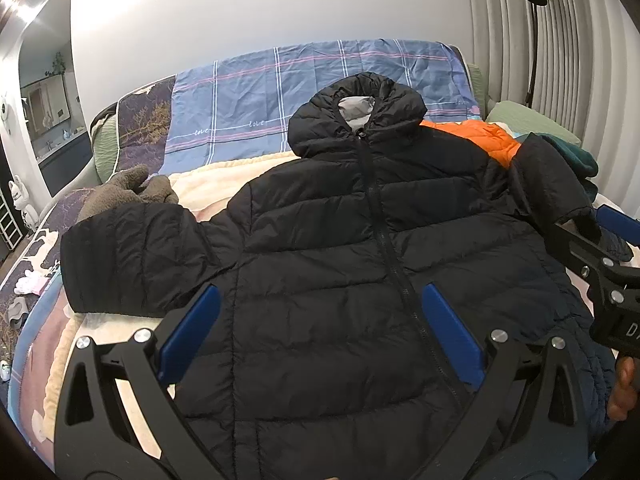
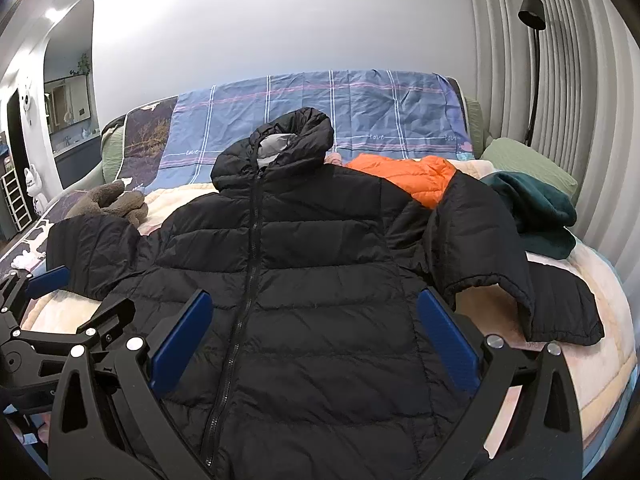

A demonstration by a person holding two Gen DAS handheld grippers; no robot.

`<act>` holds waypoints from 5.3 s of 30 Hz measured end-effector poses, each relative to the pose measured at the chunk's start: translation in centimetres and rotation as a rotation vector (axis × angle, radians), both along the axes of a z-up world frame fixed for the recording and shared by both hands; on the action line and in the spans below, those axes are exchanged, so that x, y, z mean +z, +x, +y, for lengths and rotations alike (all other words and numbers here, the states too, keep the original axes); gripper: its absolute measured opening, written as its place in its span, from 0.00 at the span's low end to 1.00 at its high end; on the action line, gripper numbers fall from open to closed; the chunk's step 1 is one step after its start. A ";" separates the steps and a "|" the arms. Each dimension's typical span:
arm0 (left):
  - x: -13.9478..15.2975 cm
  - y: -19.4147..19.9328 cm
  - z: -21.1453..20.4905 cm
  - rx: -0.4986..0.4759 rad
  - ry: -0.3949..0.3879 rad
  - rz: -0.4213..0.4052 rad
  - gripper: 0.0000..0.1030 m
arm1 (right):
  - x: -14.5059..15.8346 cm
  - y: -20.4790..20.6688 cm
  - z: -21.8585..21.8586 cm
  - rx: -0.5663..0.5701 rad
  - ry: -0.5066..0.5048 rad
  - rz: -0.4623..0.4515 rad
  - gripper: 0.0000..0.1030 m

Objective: Fold large clothes

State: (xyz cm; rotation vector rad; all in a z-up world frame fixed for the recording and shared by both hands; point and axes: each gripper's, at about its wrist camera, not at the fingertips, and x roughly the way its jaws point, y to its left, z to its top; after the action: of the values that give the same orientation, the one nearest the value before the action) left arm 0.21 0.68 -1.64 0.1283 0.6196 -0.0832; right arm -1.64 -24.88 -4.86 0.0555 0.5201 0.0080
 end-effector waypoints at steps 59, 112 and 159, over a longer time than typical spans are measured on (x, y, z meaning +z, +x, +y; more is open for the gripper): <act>-0.8 0.3 1.1 -0.052 -0.072 0.029 0.98 | -0.7 0.3 -0.3 -0.014 0.014 0.027 0.99; 4.2 36.7 6.3 -0.074 -0.401 0.221 0.76 | 4.9 35.1 -8.1 0.084 0.428 0.310 0.46; -9.5 18.1 0.6 -0.264 -0.109 0.310 0.49 | -10.8 16.2 1.2 0.231 0.132 0.382 0.34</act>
State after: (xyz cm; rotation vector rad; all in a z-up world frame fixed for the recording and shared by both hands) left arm 18.32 1.32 -11.11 0.0916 0.9038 -0.3967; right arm 14.58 -23.67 -15.65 0.1274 0.9057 0.2615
